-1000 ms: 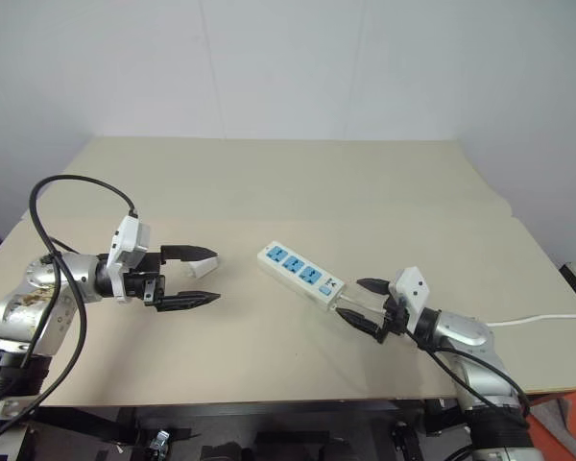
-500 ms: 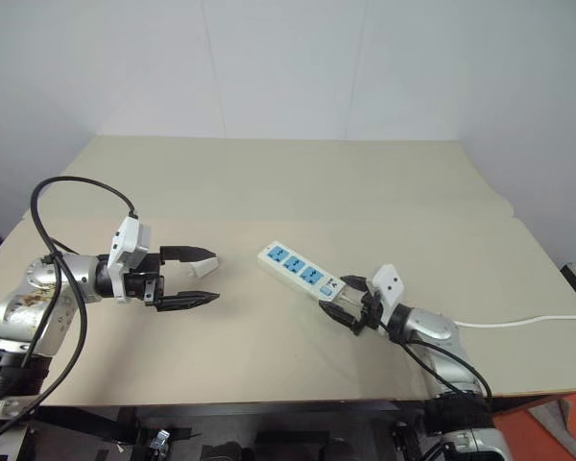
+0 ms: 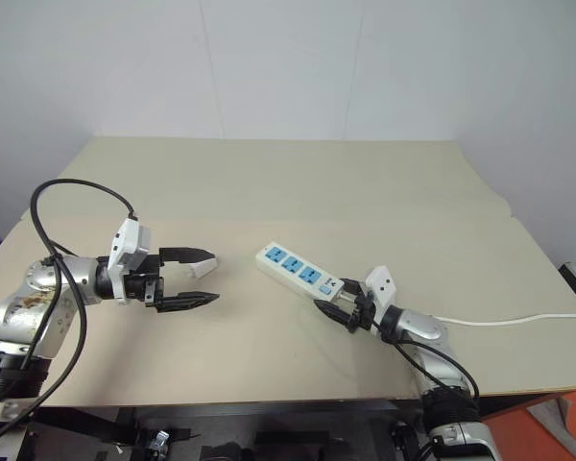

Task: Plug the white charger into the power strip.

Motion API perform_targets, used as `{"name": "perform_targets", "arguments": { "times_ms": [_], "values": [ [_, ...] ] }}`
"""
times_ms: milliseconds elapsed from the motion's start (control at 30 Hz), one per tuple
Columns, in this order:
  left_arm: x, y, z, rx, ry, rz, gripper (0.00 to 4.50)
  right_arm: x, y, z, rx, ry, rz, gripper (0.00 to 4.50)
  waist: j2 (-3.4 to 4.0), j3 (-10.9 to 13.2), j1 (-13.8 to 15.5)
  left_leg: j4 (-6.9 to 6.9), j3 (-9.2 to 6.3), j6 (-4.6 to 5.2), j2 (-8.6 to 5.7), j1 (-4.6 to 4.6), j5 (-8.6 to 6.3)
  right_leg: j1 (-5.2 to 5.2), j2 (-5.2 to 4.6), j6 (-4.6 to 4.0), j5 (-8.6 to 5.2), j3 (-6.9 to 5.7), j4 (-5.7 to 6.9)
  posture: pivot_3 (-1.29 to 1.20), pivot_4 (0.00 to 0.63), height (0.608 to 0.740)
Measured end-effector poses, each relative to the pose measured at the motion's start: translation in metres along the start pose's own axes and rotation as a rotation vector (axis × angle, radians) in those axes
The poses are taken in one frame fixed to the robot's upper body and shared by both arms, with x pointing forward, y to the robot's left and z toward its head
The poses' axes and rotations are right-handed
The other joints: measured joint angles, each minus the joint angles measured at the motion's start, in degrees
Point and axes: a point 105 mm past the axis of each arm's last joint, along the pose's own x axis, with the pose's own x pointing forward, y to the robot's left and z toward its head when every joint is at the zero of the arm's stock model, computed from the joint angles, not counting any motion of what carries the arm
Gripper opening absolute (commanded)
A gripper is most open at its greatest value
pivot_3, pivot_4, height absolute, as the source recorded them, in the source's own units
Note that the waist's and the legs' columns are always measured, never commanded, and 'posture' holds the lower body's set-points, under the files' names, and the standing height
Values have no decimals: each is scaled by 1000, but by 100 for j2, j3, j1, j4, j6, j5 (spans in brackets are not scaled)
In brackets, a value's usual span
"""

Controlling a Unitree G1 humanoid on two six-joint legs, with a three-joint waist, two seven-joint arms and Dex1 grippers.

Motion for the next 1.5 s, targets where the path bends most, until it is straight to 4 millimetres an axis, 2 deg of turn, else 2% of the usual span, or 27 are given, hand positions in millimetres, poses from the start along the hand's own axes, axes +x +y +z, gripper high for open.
{"name": "perform_targets", "arguments": {
  "times_ms": [200,400,533,633,800,900,1033,1167,1367,1500],
  "values": [
    [2,4,2,6,-7,23,4500,-1,3,0,-20,-3,19,3420,0,0,0,0,-1,0,0,-1,0,0,0,0,0,-1,0,0,150,740],
    [5,28,30,94,-16,86,4500,-6,16,-1,-69,29,225,3420,0,0,-12,2,0,0,-2,2,0,3,1,0,0,0,-2,0,150,740],
    [5,58,29,123,90,201,4500,-8,18,3,-93,67,389,3420,0,0,-33,1,-2,0,-2,5,0,4,7,0,0,1,-1,0,150,740],
    [9,78,30,82,198,246,4500,-3,17,5,-104,83,465,3420,-1,0,-34,3,-1,0,-2,-2,0,1,7,1,1,-1,1,0,150,740],
    [9,108,57,25,357,320,4500,14,19,9,-133,108,549,3420,-1,1,-76,1,-5,-1,-1,-8,1,-2,11,1,0,-3,4,0,150,740],
    [12,118,62,-61,488,324,4500,22,21,9,-142,112,576,3420,0,1,-122,1,-4,-2,-2,-5,1,0,10,3,-1,-3,8,0,150,740],
    [20,119,38,-187,670,286,4500,28,21,8,-158,114,588,3420,-1,1,-180,2,-5,-5,-1,-4,3,-2,13,4,-2,-3,18,0,150,740],
    [21,117,16,-283,775,291,4500,30,23,8,-171,110,595,3420,-1,1,-229,1,-9,-5,1,-6,3,-7,14,4,-2,-1,22,0,150,740],
    [23,116,-6,-313,863,315,4500,32,23,7,-184,102,586,3420,-2,2,-242,2,-11,-5,1,-6,3,-6,12,4,-2,-2,26,0,150,740],
    [26,115,-14,-296,898,322,4500,33,24,7,-185,99,583,3420,-2,1,-261,2,-11,-5,0,-5,4,-6,12,4,-2,-2,28,0,150,740]
  ]
}}
